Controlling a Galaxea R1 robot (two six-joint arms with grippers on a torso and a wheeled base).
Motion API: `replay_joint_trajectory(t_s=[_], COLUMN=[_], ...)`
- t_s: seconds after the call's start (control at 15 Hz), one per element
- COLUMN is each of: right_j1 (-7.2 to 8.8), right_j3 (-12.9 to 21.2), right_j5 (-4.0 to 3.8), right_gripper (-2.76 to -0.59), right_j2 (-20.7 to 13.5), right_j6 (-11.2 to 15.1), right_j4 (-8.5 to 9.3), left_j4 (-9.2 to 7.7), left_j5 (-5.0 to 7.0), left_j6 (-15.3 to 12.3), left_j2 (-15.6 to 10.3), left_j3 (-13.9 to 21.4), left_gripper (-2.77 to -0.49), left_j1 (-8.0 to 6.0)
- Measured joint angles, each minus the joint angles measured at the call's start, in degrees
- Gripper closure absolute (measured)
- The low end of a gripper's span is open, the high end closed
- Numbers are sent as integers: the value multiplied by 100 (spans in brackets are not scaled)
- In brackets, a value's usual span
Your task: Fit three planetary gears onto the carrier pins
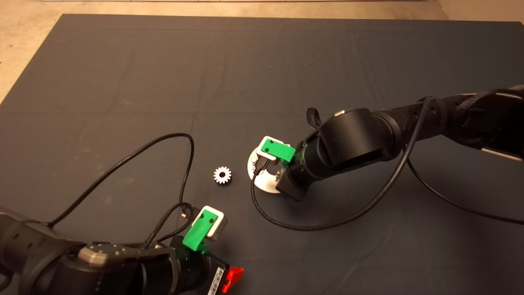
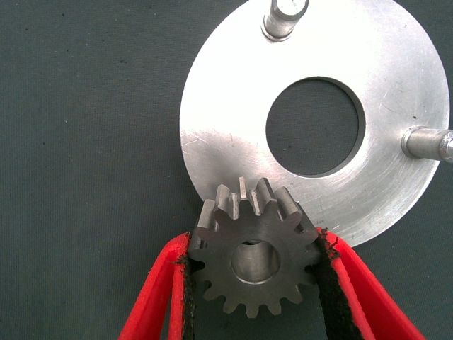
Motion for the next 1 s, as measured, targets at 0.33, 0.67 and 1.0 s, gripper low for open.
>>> replay_joint_trajectory(t_s=[0.33, 0.67, 1.0], right_j1=[-47, -128, -138], right_j3=[-12, -63, -76], right_j5=[0, 2, -1], right_gripper=[-92, -92, -92], right_j2=[-13, -24, -27], right_j6=[-86, -141, -152], right_j4=[10, 16, 16], left_j4=[2, 2, 2], left_j5=[0, 0, 0], left_j6=[0, 0, 0], left_j2=[-13, -16, -14], left_j3=[0, 0, 0], left_gripper=[-236, -236, -236], left_j1=[0, 0, 0])
